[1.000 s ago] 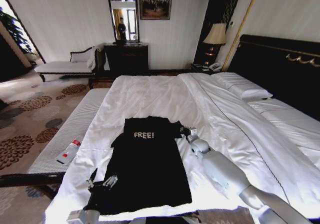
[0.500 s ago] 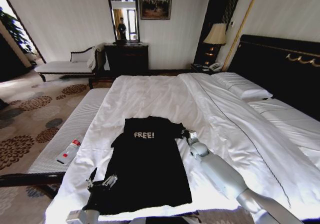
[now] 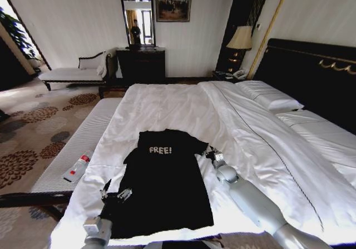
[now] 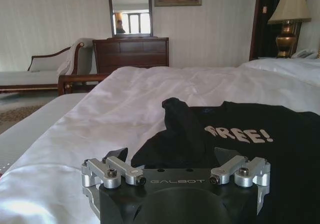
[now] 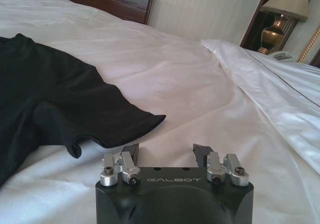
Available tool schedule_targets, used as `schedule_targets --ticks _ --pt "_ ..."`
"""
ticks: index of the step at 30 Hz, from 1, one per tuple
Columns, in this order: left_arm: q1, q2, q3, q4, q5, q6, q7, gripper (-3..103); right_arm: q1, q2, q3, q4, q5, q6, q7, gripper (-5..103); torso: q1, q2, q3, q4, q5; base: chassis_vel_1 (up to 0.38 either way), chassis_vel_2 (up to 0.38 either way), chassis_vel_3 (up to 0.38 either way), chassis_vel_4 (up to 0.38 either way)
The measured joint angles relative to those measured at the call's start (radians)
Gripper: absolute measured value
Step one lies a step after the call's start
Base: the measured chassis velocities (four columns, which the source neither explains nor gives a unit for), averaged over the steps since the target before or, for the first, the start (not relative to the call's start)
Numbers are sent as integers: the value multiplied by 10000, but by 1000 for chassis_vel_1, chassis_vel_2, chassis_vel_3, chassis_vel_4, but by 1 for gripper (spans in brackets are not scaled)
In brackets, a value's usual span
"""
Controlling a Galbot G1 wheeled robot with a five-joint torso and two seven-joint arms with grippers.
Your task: Fold the clothes on the bed.
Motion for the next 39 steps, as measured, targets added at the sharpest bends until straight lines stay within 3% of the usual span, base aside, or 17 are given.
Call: schedule_targets --ticks 3,5,8,10,19,24,28,39 --pt "-1086 382 465 668 -486 -13 -221 98 -525 -167 363 286 -415 234 58 77 0 0 -1 0 -5 0 0 0 0" --pt "-1382 456 575 895 -514 -68 -257 98 -640 -194 441 342 -446 268 67 77 0 1 0 1 -2 0 0 0 0" --pt "-2194 608 841 1545 -620 -198 -421 96 -882 -214 597 453 -427 305 128 93 1 0 0 -1 -2 0 0 0 0" --pt "-2408 626 917 1743 -733 -198 -454 96 -897 -205 586 455 -427 313 141 97 1 1 0 0 -2 0 0 0 0" --pt "-3329 530 1297 2590 -1041 -18 -424 93 -880 -120 285 607 -395 342 107 100 1 0 0 2 -2 0 0 0 0" --pt "-3577 570 1636 2930 -1307 -24 -75 92 -895 -125 262 699 -419 479 -37 100 0 0 0 4 -3 0 0 0 0" --pt "-3930 646 1981 3205 -1441 -109 127 83 -923 -143 265 740 -429 554 -114 100 0 0 0 3 -1 0 0 0 0" --pt "-5189 594 2746 4044 -1485 -101 -36 72 -868 -172 186 719 -372 545 -153 100 0 0 0 2 -2 0 0 0 0"
